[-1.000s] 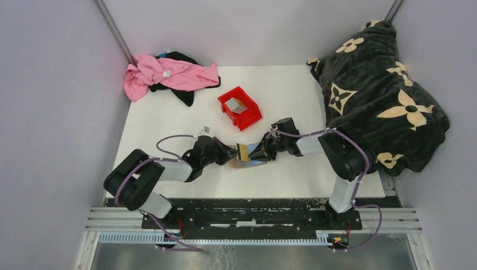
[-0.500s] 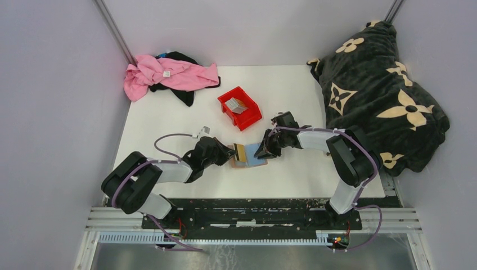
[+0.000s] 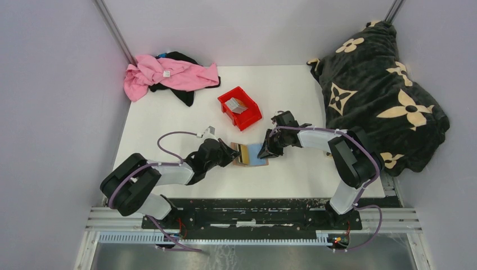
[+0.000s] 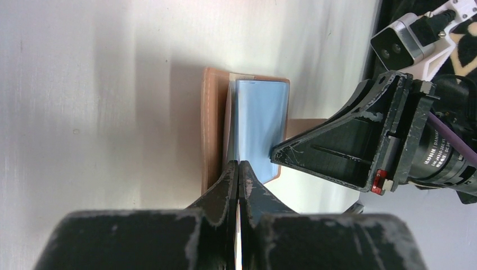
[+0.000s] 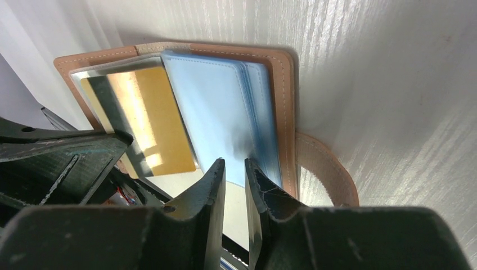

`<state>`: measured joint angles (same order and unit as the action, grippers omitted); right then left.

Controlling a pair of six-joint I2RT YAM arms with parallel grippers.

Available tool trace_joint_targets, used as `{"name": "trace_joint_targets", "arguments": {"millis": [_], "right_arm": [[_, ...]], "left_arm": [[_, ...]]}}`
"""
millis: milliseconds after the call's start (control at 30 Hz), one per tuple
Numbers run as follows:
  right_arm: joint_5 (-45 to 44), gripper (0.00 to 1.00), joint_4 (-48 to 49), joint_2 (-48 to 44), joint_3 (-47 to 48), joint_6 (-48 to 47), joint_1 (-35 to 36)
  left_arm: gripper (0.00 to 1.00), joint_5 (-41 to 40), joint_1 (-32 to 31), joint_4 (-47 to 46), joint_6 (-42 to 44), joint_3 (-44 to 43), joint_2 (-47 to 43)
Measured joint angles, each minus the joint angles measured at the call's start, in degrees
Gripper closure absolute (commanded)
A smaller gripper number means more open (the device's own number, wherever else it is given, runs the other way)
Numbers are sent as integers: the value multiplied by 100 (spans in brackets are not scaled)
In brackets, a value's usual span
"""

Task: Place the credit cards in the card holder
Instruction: Insert the credit card into the card holder.

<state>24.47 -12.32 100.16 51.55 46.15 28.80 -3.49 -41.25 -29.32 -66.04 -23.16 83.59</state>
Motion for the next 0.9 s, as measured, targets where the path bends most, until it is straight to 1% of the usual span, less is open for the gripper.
{"name": "trace_joint_targets", "arguments": {"millis": [333, 900], "right_arm": [[-144, 77, -72, -50, 0, -66, 31], [-214, 77, -144, -81, 11, -120, 35]], "left_arm": [[97, -223, -160, -125, 0, 149, -317], [97, -372, -326, -164, 122, 136, -70]]}}
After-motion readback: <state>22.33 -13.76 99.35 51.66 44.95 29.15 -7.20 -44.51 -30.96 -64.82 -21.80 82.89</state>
